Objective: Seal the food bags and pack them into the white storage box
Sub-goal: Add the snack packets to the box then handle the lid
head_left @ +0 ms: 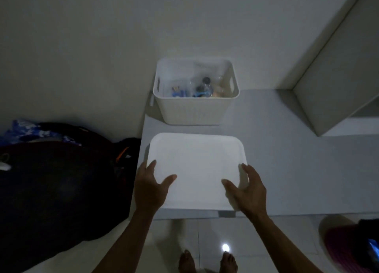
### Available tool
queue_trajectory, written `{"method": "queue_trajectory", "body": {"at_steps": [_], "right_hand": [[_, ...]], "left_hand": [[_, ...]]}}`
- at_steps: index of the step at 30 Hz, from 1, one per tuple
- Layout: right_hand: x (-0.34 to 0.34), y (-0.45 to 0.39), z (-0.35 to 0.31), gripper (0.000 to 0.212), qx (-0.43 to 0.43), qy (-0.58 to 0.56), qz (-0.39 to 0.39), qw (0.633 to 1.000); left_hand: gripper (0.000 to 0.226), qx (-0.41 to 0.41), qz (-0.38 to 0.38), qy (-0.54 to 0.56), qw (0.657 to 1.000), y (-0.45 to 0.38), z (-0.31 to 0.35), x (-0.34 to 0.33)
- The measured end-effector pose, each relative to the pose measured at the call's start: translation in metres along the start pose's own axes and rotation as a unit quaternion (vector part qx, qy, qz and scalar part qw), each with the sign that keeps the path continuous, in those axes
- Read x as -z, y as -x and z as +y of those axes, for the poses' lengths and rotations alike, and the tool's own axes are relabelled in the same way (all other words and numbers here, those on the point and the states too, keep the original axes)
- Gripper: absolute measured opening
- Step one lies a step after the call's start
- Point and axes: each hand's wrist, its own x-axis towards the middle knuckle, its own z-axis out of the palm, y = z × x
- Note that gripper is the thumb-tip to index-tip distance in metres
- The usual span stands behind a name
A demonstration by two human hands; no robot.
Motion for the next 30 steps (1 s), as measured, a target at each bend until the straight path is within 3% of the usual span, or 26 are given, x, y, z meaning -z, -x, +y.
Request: {"method": "queue_trajectory", "body": {"at_steps": [5, 14, 21, 30], "right_hand": [[0.029, -0.006, -0.054, 0.077, 0.046, 0.009, 0.036, 0.998], [0.058, -0.073, -0.149, 0.079, 0.101, 0.055, 0.064, 0.991], [0.042, -0.138, -0.18, 0.071, 0.096, 0.048, 0.049, 0.993], [0.007, -0.244, -0.194, 0.083, 0.048, 0.028, 0.004, 0.998]], "left_hand": [[0.089, -0.011, -0.005, 0.031, 0.999, -0.021, 0.043, 0.042], [0.099, -0.029, 0.006, 0.048, 0.998, -0.096, 0.114, 0.077], [0.106, -0.01, -0.003, 0.033, 0.999, -0.166, 0.136, 0.062], [0.105, 0.036, -0.018, 0.008, 0.999, -0.261, 0.149, 0.018]]}}
